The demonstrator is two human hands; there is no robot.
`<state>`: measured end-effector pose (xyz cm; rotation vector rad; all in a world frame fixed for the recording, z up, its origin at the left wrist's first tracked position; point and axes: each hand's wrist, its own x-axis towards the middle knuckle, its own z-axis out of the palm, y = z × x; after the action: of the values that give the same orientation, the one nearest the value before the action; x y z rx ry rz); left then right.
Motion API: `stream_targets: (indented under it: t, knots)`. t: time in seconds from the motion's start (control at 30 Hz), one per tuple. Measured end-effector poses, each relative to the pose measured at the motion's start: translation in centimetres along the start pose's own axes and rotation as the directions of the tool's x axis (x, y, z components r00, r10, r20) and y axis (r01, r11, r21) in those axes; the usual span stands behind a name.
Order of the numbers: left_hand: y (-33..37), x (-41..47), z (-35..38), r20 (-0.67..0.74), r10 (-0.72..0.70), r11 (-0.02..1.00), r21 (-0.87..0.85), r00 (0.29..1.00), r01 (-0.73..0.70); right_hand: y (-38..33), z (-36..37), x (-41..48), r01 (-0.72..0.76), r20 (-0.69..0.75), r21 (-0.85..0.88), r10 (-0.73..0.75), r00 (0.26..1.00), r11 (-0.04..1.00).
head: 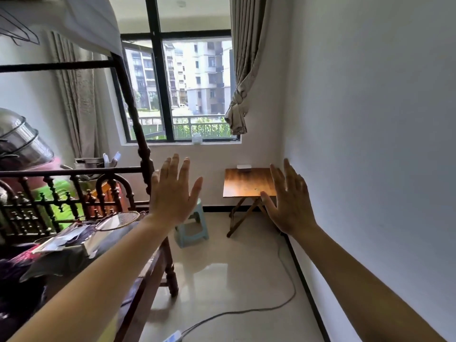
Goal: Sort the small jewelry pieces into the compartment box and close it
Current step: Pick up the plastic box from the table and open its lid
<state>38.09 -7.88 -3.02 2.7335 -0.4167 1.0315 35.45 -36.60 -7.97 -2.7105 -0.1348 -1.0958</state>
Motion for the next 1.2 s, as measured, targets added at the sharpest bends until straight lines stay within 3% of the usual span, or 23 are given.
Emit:
stream_targets:
  t: [0.13,0.33,0.6,0.8,1.2]
  knots:
    - [-2.6,5.0,4.2,0.012,-0.025,0.999,0.021,1.0,0.024,1.2,6.2,5.5,-0.04,0.038,0.046,0.038,0.999,0.998]
    - [-8.1,12.7,12.9,0.003,-0.048,0.999,0.027,0.999,0.047,2.5,17.0,14.2,0.049,0.122,0.044,-0.054,0.991,0.998]
    - [-14.6,26.6,25.8,0.037,-0.036,0.999,-0.02,0.999,0.036,5.2,29.7,27.5,0.03,0.164,-0.014,-0.027,0.986,0.999]
    - [-16.4,37.6,34.7,0.055,-0.016,0.997,-0.069,0.998,0.02,10.1,36.8,35.3,-0.062,0.12,0.0,0.061,0.991,0.998]
    - [-17.8,57.1,56.3,0.09,0.046,0.998,-0.051,0.995,-0.041,22.5,56.8,54.1,-0.09,0.107,0.017,0.088,0.99,0.996]
